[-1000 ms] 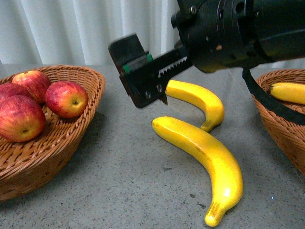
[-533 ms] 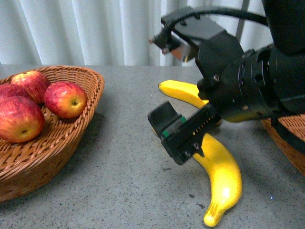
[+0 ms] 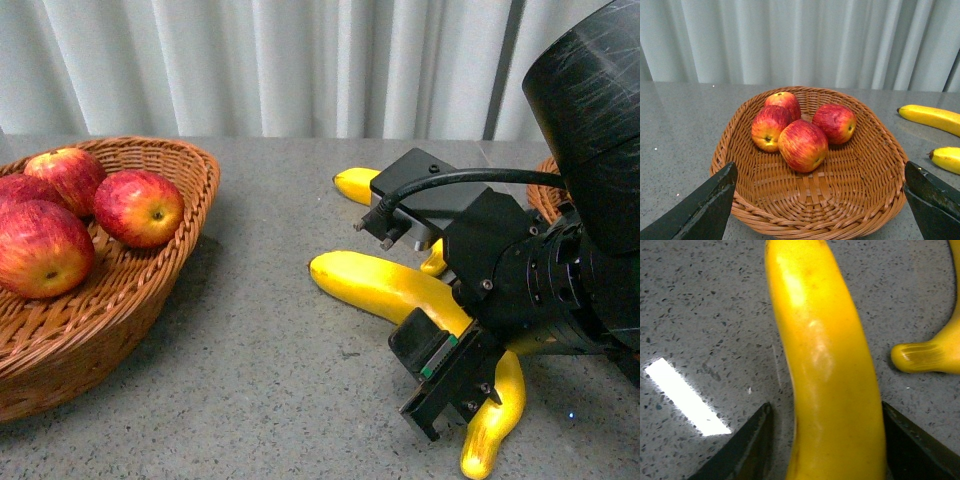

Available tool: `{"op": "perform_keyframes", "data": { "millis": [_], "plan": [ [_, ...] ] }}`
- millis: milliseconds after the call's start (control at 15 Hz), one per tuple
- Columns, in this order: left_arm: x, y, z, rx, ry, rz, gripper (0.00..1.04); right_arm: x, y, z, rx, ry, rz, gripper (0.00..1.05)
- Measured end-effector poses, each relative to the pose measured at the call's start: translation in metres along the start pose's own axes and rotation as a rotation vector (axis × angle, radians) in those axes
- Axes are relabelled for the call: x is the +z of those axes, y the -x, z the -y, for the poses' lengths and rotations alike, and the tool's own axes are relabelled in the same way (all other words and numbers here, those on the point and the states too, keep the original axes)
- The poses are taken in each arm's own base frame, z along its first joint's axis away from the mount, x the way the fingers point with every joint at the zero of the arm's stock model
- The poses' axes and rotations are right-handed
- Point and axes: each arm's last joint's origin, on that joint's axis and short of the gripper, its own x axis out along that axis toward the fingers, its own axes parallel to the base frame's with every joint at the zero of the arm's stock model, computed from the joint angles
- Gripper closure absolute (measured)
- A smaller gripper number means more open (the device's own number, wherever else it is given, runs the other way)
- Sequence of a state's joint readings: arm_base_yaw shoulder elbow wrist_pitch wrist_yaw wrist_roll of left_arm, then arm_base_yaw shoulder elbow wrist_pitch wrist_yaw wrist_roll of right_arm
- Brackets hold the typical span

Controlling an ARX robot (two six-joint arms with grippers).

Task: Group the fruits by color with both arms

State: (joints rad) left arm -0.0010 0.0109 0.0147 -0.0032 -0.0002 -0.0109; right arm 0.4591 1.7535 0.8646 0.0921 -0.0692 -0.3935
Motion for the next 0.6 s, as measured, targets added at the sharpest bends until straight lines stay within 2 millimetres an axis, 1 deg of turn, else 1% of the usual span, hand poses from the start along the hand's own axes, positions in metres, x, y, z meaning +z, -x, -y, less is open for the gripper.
{"op": "perform_keyframes", "data": {
  "millis": [67,133,200,267,333,400,467,533,600],
  "plan": [
    [0.000,0.000,0.000,0.000,0.000,0.000,0.07,0.000,0.000,0.000,0.006,-0.001,0.000,0.53],
    [0.000,0.000,0.000,0.000,0.000,0.000,0.07,0.000,0.001,0.000,0.016,-0.001,0.004,0.65],
    [0.000,0.000,0.000,0.000,0.000,0.000,0.07,0.001,0.004,0.000,0.035,-0.010,0.013,0.67],
    [0.000,0.000,0.000,0.000,0.000,0.000,0.07,0.003,0.010,0.003,0.048,-0.025,0.037,0.67],
    [0.000,0.000,0.000,0.000,0.000,0.000,0.07,0.008,0.022,0.010,0.046,-0.043,0.084,0.67],
    [0.000,0.000,0.000,0.000,0.000,0.000,0.07,0.014,0.042,0.023,0.025,-0.056,0.154,0.67],
    [0.000,0.000,0.000,0.000,0.000,0.000,0.07,0.018,0.063,0.043,-0.023,-0.077,0.218,0.67],
    [0.000,0.000,0.000,0.000,0.000,0.000,0.07,0.019,0.079,0.063,-0.097,-0.085,0.269,0.67],
    [0.000,0.000,0.000,0.000,0.000,0.000,0.07,0.013,0.095,0.089,-0.195,-0.091,0.299,0.67]
  ]
}}
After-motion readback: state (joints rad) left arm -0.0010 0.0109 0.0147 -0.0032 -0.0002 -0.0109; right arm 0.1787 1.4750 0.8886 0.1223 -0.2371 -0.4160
